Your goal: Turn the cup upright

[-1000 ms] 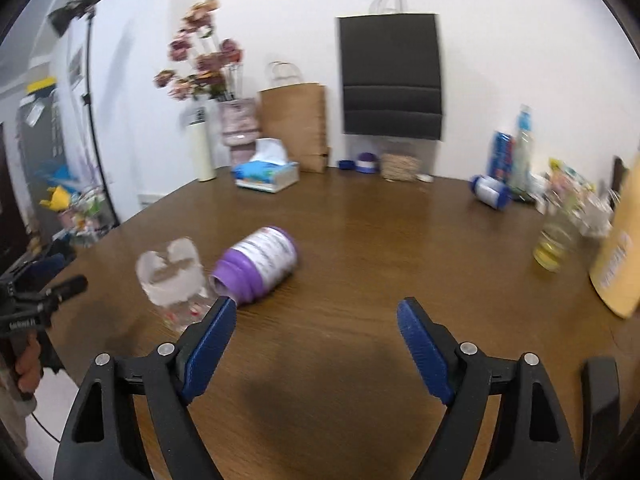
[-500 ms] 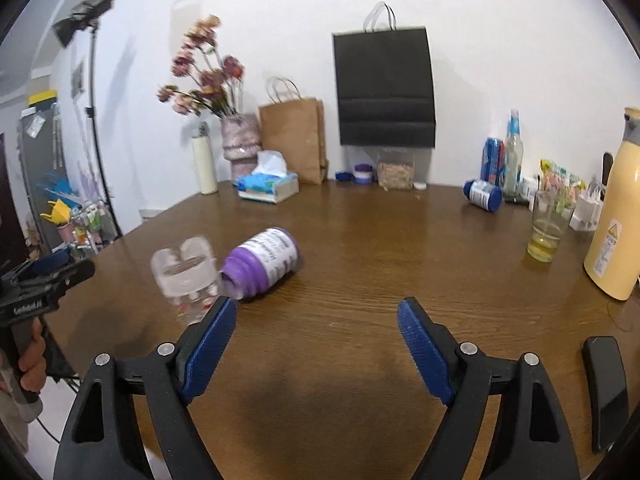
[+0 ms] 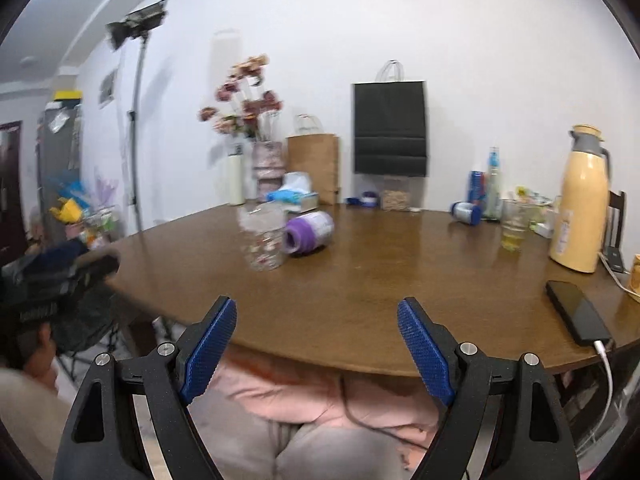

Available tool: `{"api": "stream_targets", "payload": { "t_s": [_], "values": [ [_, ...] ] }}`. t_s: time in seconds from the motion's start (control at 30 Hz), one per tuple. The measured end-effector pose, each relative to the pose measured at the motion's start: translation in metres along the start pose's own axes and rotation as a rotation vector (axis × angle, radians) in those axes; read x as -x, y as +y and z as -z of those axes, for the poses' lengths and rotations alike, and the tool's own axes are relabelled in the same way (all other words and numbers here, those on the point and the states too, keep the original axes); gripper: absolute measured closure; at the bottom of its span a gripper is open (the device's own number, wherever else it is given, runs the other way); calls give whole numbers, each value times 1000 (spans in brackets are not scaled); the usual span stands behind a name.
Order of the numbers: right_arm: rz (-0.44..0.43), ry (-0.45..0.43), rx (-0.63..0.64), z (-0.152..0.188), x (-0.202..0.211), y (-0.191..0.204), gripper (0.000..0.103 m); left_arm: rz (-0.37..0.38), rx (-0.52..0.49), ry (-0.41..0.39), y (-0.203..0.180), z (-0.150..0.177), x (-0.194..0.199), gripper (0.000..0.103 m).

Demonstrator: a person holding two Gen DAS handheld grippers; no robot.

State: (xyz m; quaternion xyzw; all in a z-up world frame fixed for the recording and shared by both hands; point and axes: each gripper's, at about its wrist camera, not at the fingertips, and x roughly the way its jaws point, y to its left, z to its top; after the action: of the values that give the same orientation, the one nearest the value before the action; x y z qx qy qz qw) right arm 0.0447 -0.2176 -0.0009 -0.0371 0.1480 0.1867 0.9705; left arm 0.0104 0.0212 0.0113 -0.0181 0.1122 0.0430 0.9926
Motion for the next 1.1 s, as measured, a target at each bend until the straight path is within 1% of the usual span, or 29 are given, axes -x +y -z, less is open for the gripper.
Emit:
{"api": "stream_targets", "payload": {
  "t_s": [0.07, 0.17, 0.47, 0.77, 0.83, 0.87, 1.1],
  "values": [
    [-9, 15, 8, 1, -2, 4, 15, 15, -6, -29, -1, -2, 5, 5],
    [-3, 3, -11, 0, -1, 4, 15, 25, -32, -30, -6, -3, 4, 5],
    [13, -7, -11, -1, 1, 5, 15, 25, -39, -44, -8, -3, 8, 5],
    [16, -18, -3, -1, 2, 9, 15, 27, -37, -40, -7, -3, 10, 5],
    [17, -16, -4, -1, 2, 9, 15, 28, -37, -39, -7, -3, 10, 4],
    [18, -17, -6, -1, 2, 9, 15, 29, -36, -40, -7, -4, 10, 0],
    [20, -25, -3, -3, 4, 10, 15, 30, -39, -45, -6, -5, 11, 0]
  ]
}}
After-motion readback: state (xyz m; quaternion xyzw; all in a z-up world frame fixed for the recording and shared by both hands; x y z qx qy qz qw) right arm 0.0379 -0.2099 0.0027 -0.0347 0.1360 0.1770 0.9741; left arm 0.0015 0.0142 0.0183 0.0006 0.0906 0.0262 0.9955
